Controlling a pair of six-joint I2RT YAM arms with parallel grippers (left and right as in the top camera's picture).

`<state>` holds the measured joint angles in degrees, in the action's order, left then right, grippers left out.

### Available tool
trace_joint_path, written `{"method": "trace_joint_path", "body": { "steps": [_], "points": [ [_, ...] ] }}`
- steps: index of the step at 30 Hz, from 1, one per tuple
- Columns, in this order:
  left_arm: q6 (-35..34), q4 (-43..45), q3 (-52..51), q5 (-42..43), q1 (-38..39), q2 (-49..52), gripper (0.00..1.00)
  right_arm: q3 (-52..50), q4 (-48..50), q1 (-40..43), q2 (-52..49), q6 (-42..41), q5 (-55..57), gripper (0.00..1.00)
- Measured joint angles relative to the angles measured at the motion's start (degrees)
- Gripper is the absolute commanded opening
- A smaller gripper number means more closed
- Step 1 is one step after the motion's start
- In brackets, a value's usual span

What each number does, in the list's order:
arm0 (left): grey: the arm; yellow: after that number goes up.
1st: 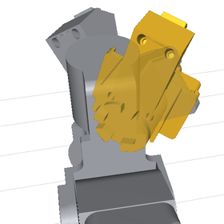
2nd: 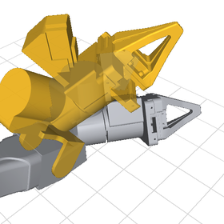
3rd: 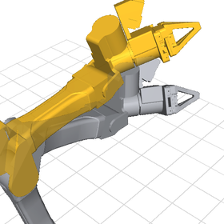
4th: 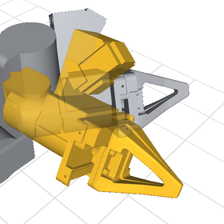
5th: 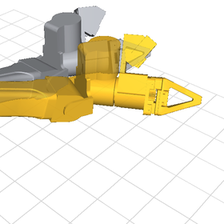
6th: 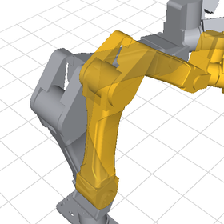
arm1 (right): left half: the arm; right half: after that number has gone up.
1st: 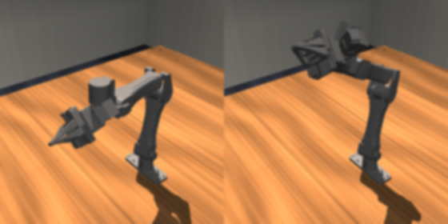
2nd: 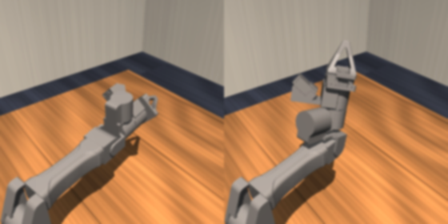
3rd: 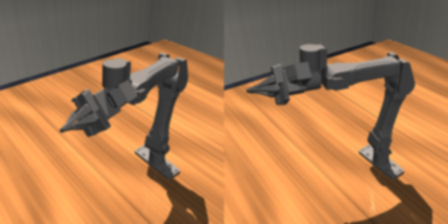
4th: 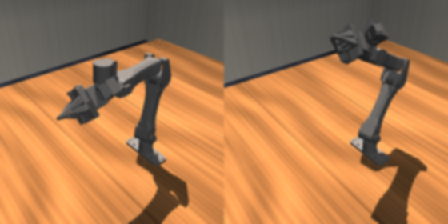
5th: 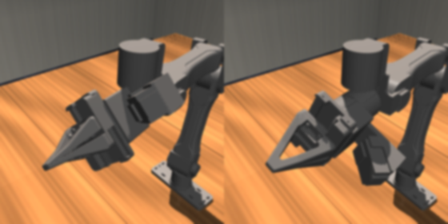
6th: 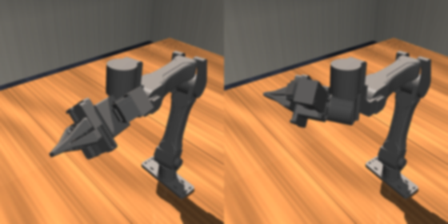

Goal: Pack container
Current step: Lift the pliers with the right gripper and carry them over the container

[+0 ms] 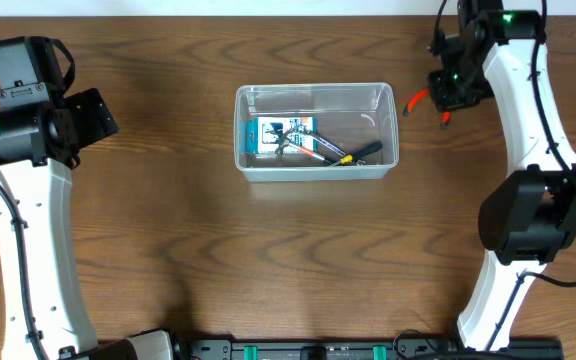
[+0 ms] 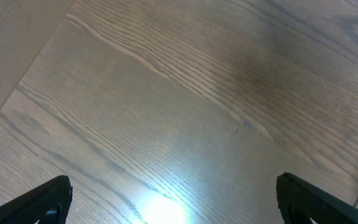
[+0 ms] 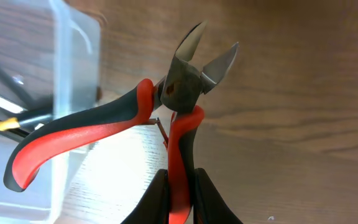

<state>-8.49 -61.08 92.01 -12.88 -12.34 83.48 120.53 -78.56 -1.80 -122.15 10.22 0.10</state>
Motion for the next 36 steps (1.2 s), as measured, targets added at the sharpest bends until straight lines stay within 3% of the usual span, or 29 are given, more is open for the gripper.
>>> {"method": "trace_joint_path", "body": {
  "steps": [6, 20, 36],
  "points": [
    [0.0, 0.0, 0.0, 0.0, 0.0, 0.0, 0.98, 2.9, -0.8, -2.8, 0.0, 0.4, 0.4, 0.01],
    [0.0, 0.0, 0.0, 0.0, 0.0, 0.0, 0.98, 3.1, 0.0, -17.9, 0.0, 4.7, -0.8, 0.03],
    [0.0, 0.0, 0.0, 0.0, 0.0, 0.0, 0.98, 0.0, 4.5, -19.2, -0.1, 8.9, -3.6, 0.05]
  ]
}}
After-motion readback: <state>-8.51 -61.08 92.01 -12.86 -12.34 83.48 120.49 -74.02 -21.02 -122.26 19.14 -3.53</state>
